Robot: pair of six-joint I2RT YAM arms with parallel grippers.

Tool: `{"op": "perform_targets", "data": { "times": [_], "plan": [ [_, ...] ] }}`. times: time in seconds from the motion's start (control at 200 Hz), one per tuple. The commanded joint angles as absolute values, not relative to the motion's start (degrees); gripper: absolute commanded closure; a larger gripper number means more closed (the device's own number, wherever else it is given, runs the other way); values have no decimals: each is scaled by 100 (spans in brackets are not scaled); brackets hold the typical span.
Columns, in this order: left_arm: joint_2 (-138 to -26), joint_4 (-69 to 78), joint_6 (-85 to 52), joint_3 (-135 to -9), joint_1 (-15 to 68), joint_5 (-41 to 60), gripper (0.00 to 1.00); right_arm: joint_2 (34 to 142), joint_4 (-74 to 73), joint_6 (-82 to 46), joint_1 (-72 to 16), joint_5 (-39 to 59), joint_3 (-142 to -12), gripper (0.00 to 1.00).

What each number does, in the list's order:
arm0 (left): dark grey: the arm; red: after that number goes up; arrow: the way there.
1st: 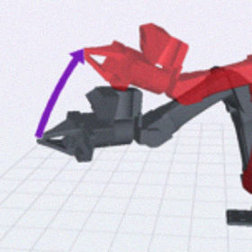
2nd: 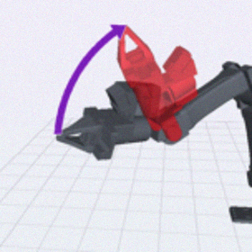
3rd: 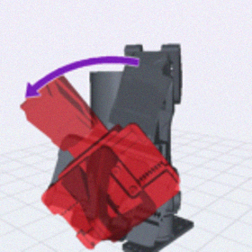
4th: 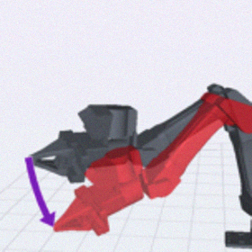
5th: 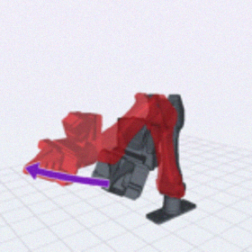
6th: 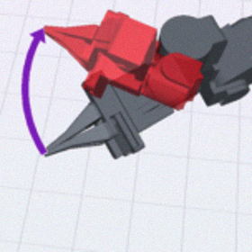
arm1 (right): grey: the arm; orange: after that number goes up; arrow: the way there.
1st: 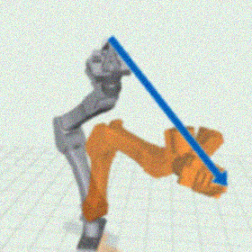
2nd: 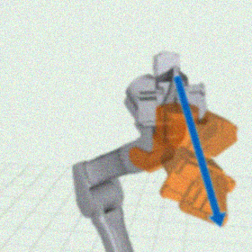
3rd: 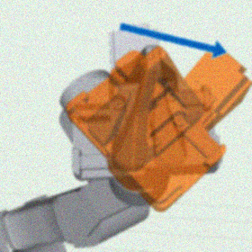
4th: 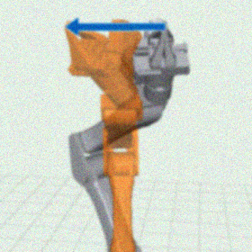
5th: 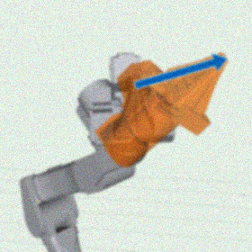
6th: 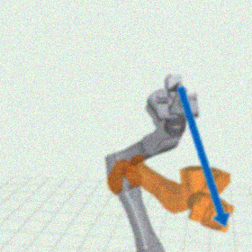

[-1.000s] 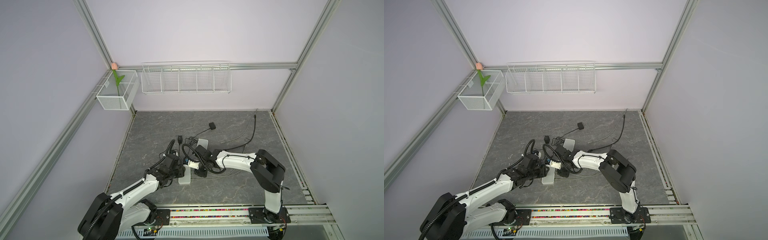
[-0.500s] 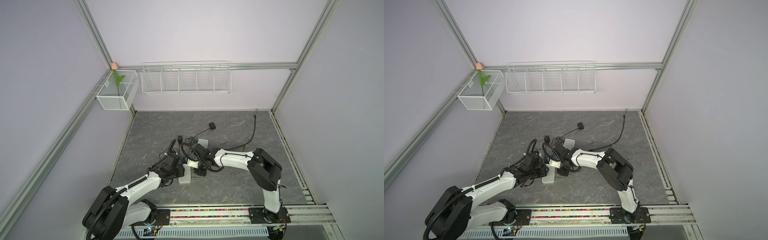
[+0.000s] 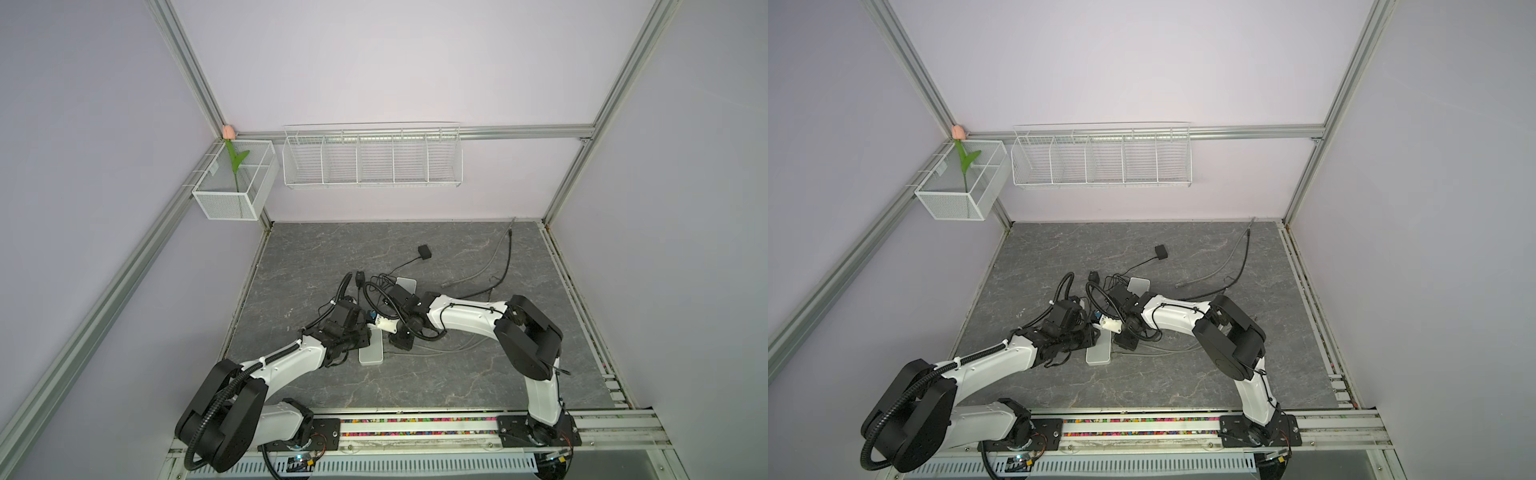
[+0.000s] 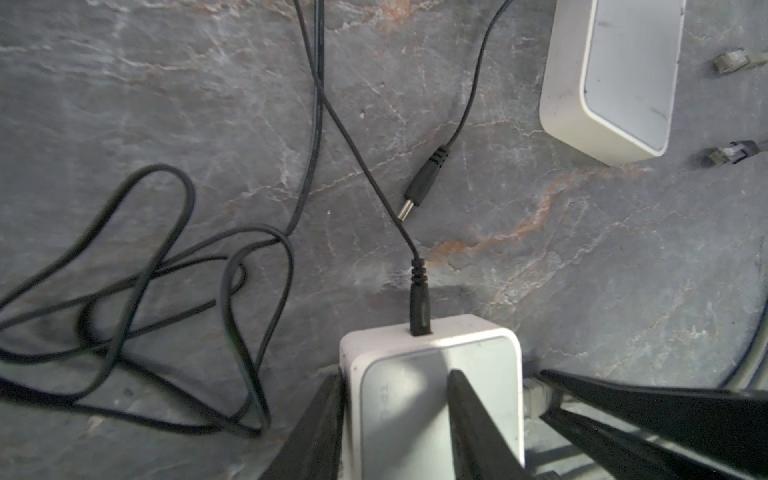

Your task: Insert the plug into the switch port

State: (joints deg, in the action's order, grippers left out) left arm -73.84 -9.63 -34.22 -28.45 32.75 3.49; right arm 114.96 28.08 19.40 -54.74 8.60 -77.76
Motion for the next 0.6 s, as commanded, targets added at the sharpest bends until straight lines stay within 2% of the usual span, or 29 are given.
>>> {"op": "perform_targets", "data": {
  "times": [0.0,0.23,0.39,0.475,0.595],
  "plan": [
    [-7701,-800,-3082,-2935,3478,1033,60,11646,2083,2153,-5796,1484,-8179,90],
    [-7691,-1159,-2952,-3192,3467,605,61,11510,2041,2132,-5791,1222,-7867,89],
    [-7721,-1421,-2813,-3559,3297,430,60,11330,2152,1716,-5691,379,-7506,78],
    [-7776,-1595,-2723,-3830,3218,363,60,11212,2363,1520,-5630,-90,-7363,76],
    [-7789,-2020,-2659,-4299,3208,228,59,10713,2281,1274,-5566,-382,-6958,69]
  ]
}}
